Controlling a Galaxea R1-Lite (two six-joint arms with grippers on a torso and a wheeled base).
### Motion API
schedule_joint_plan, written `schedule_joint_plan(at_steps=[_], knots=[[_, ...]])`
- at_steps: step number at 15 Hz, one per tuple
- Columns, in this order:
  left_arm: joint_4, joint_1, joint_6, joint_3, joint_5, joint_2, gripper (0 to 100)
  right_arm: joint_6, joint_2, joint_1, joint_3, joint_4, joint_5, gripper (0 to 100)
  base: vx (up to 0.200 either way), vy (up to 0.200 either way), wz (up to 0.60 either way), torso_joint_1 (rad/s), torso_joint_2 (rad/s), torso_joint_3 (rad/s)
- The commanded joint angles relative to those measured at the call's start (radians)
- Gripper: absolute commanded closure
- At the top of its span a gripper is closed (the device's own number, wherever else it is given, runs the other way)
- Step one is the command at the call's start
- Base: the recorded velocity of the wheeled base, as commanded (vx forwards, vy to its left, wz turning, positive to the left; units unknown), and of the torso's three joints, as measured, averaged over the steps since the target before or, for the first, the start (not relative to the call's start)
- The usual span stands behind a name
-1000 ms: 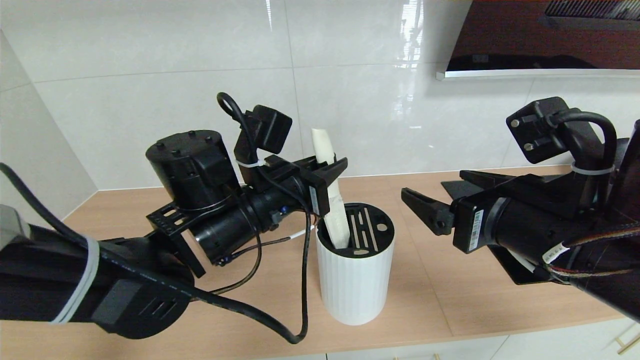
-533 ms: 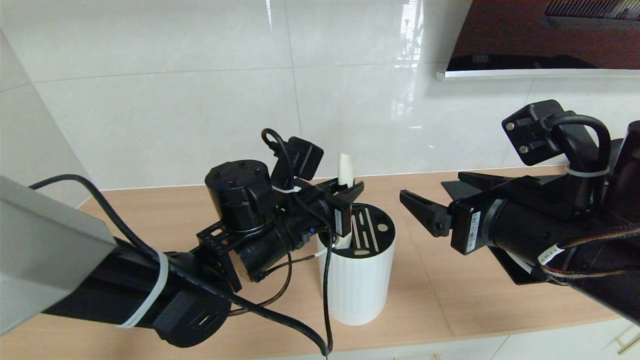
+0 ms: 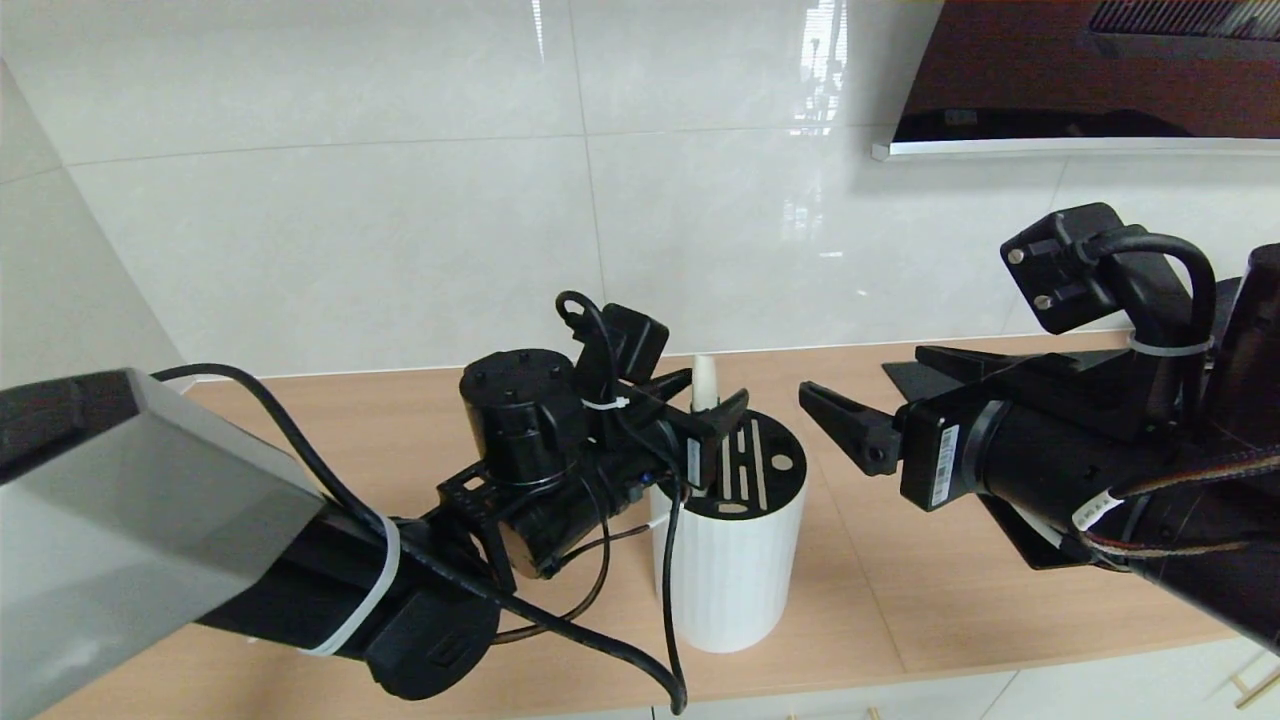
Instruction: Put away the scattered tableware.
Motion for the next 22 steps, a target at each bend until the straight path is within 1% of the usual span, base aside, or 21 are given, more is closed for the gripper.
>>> schedule_joint_plan(at_steps=[1,2,4,6,8,9,10,11,12,13,14,15,16,17,18,19,21,22], knots=[[-0.016,0.0,-0.003,0.006,0.002,-0.057,0,0.0,0.001,0.0,0.0,-0.001,0.0,0,0.0,0.0,0.0,0.0,0.0,0.0],[-0.027,0.0,-0.003,0.013,0.004,-0.084,0,0.0,0.001,0.0,0.0,-0.001,0.0,0,0.0,0.0,0.0,0.0,0.0,0.0],[-0.03,0.0,-0.004,0.09,0.013,-0.202,0,0.0,0.0,0.0,0.0,-0.001,0.0,0,0.0,0.0,0.0,0.0,0.0,0.0],[-0.03,-0.007,-0.006,0.139,0.008,-0.305,0,0.0,0.0,0.0,0.0,-0.001,0.0,0,0.0,0.0,0.0,0.0,0.0,0.0],[-0.031,-0.007,-0.009,0.145,0.007,-0.374,0,0.0,-0.002,-0.01,0.003,-0.001,0.0,0,0.0,0.0,0.0,0.0,0.0,0.0],[-0.033,-0.003,-0.007,0.144,0.008,-0.425,0,0.003,-0.016,-0.035,0.021,-0.001,0.001,0,0.0,0.0,0.0,0.0,0.0,0.0],[-0.031,0.013,-0.007,0.15,0.011,-0.488,0,0.006,-0.045,-0.07,0.037,-0.001,0.006,0,0.0,0.0,0.0,0.0,0.0,0.0],[-0.033,0.029,-0.009,0.178,0.013,-0.544,0,0.018,-0.066,-0.112,0.043,-0.001,0.014,0,0.0,0.0,0.0,0.0,0.0,0.0],[-0.028,0.079,-0.009,0.241,0.01,-0.63,0,0.04,-0.091,-0.17,0.073,-0.002,0.027,0,0.0,0.0,0.0,0.0,0.0,0.0],[-0.025,0.123,-0.007,0.33,0.005,-0.719,0,0.041,-0.144,-0.208,0.112,-0.002,0.027,0,0.0,0.0,0.0,0.0,0.0,0.0],[-0.002,0.16,-0.007,0.403,-0.001,-0.804,0,0.041,-0.204,-0.25,0.161,-0.002,0.029,0,0.0,0.0,0.0,0.0,0.0,0.0],[0.05,0.203,-0.007,0.468,-0.004,-0.903,0,0.04,-0.276,-0.302,0.216,-0.001,0.032,0,0.0,0.0,0.0,0.0,0.0,0.0],[0.147,0.249,-0.007,0.507,-0.006,-1.028,0,0.038,-0.351,-0.368,0.271,-0.001,0.052,0,0.0,0.0,0.0,0.0,0.0,0.0],[0.283,0.276,-0.007,0.515,-0.01,-1.155,0,0.037,-0.428,-0.435,0.307,0.004,0.092,0,0.0,0.0,0.0,0.0,0.0,0.0],[0.44,0.281,-0.009,0.504,-0.01,-1.278,0,0.029,-0.506,-0.483,0.337,0.01,0.13,0,0.0,0.0,0.0,0.0,0.0,0.0],[0.661,0.281,-0.009,0.471,-0.01,-1.431,0,-0.006,-0.601,-0.527,0.369,0.024,0.147,0,0.0,0.0,0.0,0.0,0.0,0.0],[1.059,0.289,-0.015,0.388,-0.009,-1.661,0,-0.114,-0.789,-0.572,0.425,0.105,0.141,0,0.0,0.0,0.0,0.0,0.0,0.0],[1.205,0.322,-0.029,0.353,-0.01,-1.747,0,-0.147,-0.891,-0.59,0.429,0.179,0.139,0,0.0,0.0,0.0,0.0,0.0,0.0]])
